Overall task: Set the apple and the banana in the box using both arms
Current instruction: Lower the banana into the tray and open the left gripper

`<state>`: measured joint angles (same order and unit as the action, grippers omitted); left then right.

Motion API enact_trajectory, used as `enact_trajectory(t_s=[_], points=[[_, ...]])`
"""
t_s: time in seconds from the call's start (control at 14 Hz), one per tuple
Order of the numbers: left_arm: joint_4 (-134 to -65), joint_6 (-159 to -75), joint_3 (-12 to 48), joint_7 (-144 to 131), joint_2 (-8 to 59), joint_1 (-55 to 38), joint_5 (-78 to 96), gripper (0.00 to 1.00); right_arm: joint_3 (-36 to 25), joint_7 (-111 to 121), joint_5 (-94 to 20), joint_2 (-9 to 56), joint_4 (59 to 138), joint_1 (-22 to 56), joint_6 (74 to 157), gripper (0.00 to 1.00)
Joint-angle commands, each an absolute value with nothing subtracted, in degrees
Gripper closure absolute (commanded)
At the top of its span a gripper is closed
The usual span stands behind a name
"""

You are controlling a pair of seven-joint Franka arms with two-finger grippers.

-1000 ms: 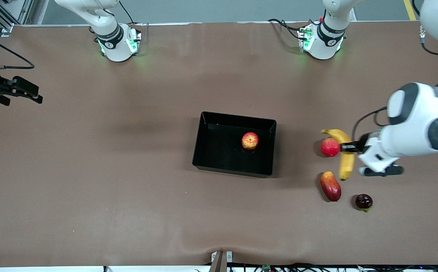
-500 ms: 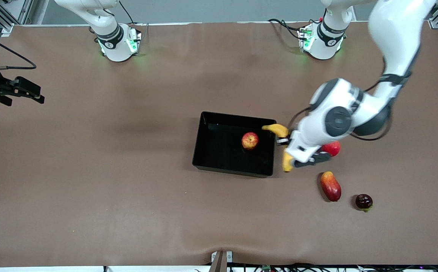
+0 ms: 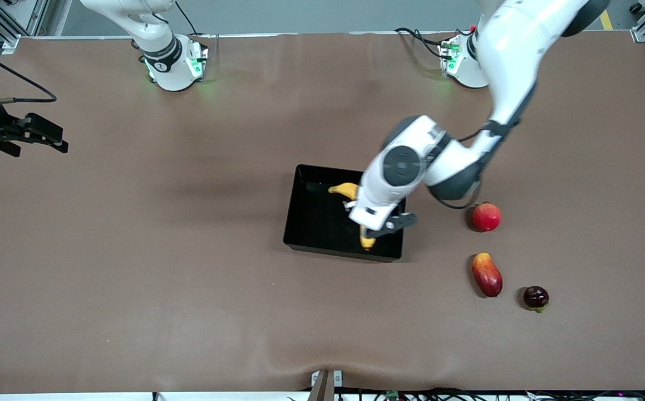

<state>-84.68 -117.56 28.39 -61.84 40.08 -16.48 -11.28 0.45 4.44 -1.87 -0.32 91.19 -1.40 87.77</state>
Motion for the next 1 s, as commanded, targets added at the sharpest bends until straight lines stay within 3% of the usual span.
enact_trajectory(t_s=[0.0, 0.57, 0.64, 0.71, 0.79, 0.86, 0.93], points=[[-82.71, -120.23, 22.26, -62.67, 42.36, -24.76, -11.95, 1.0, 0.44, 4.92, -1.49, -0.26, 91.05, -1.05, 87.89, 0.0], [-82.62, -132.61, 20.57, -61.0, 49.74, -28.65, -16.77, 1.0, 0.44, 4.92, -1.41, -0.26, 91.05, -1.14, 88.07, 0.0], [-82.7, -134.02, 20.57, -61.0, 50.44, -28.65, -17.83, 0.86, 0.44, 4.92, -1.41, -0.26, 90.97, -1.14, 88.07, 0.0], [-82.71, -134.47, 20.57, -61.0, 50.62, -28.65, -18.89, 0.65, 0.44, 4.92, -1.41, -0.26, 90.97, -1.06, 88.07, 0.0], [-82.71, -134.47, 20.57, -61.0, 50.54, -28.65, -20.29, 0.23, 0.35, 4.92, -1.41, -0.26, 90.97, -1.14, 88.15, 0.0], [-82.71, -134.47, 20.57, -61.08, 50.28, -28.39, -21.52, 0.0, 0.35, 4.92, -1.41, -0.26, 90.97, -1.23, 88.15, 0.0], [-82.62, -134.47, 20.57, -61.17, 49.84, -27.95, -21.62, 0.0, 0.35, 4.92, -1.41, -0.26, 90.97, -1.23, 88.15, 0.0]])
